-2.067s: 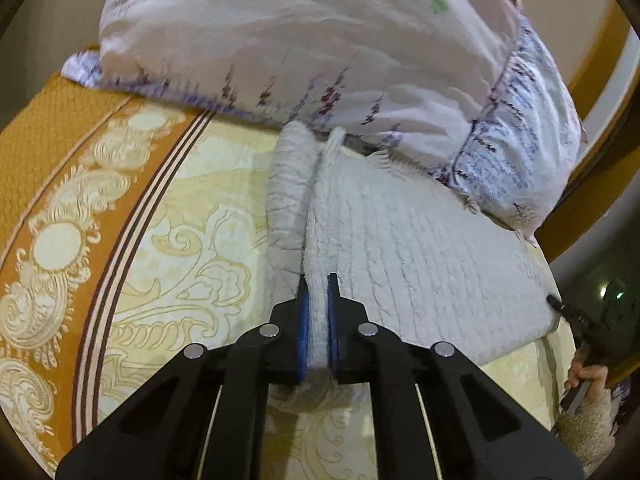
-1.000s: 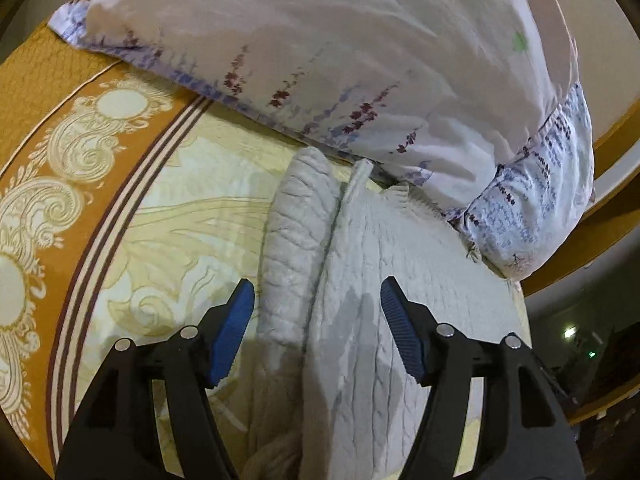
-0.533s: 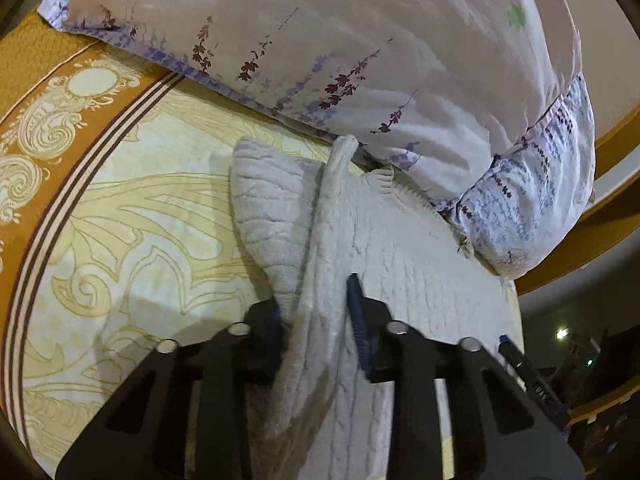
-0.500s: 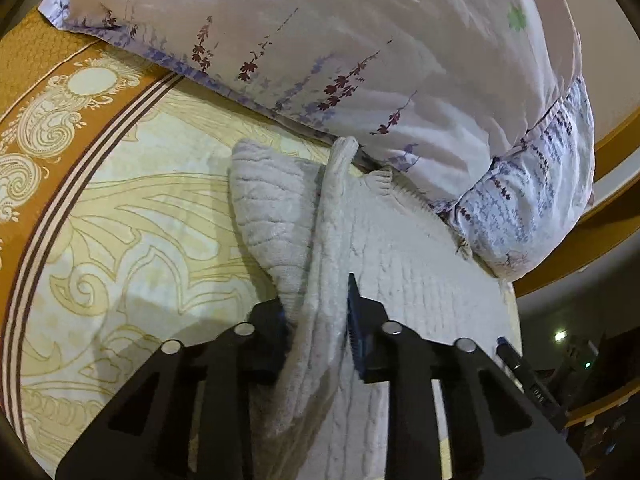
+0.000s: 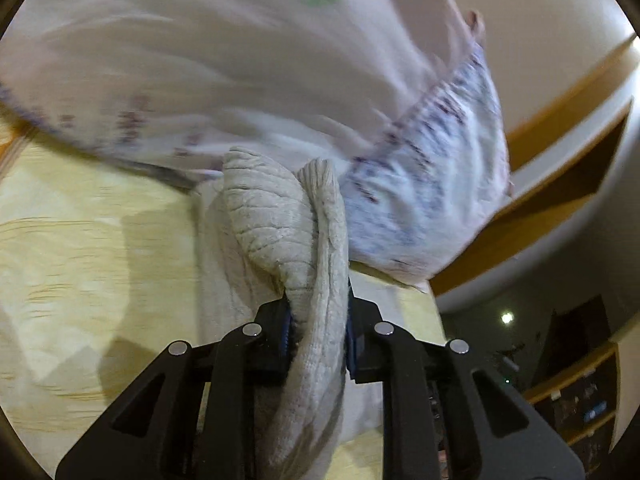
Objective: Fold small clothes
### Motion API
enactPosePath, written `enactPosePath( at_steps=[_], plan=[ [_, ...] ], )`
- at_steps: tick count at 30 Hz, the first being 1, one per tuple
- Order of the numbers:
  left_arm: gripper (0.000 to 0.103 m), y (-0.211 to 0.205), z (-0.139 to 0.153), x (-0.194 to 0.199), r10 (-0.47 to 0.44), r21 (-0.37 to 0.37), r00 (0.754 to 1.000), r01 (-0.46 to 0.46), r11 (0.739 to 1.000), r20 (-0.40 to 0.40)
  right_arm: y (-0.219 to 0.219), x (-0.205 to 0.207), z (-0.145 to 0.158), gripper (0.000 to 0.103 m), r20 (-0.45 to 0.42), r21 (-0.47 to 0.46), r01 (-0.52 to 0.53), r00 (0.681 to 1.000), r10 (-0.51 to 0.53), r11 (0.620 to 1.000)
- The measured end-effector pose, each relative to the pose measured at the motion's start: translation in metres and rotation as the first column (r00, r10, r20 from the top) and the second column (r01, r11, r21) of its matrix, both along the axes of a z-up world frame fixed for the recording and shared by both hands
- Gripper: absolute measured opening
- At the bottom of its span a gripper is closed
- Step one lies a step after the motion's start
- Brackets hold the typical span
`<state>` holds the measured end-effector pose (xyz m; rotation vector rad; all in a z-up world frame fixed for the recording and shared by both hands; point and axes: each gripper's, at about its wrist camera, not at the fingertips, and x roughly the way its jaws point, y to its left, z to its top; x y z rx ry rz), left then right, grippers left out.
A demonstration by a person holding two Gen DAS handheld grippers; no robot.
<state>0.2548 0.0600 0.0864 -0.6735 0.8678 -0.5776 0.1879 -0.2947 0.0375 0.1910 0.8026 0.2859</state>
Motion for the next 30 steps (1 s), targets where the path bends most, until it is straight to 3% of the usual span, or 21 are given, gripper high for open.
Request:
enactPosePath(
  at_steps=[4,15,25,30],
  plan=[
    [0.02,-0.038,0.001,0.005,-0.058,-0.041,0.998,0.058,0.997,0.006,-0.01,-0.006,0.003,0.064,0.013,0.009,0.014,1.0,-0.014,1.0],
    [0.02,-0.132,-0.034,0.007,-0.174,0.03,0.984,0.176,0.984,-0.042,-0.041,-0.01,0.001,0.064,0.031,0.014,0.051,0.998,-0.052,0.999],
    [0.019,-0.164,-0.038,0.013,-0.204,0.023,0.977,0.205,0.978,-0.061,-0.054,-0.009,-0.002,0.064,0.034,0.04,0.079,0.996,-0.081,0.996],
    [0.019,-0.173,-0.046,0.012,-0.211,0.026,0.974,0.214,0.977,-0.077,-0.066,-0.006,0.005,0.064,0.034,0.164,0.062,0.997,-0.068,0.985]
  ],
)
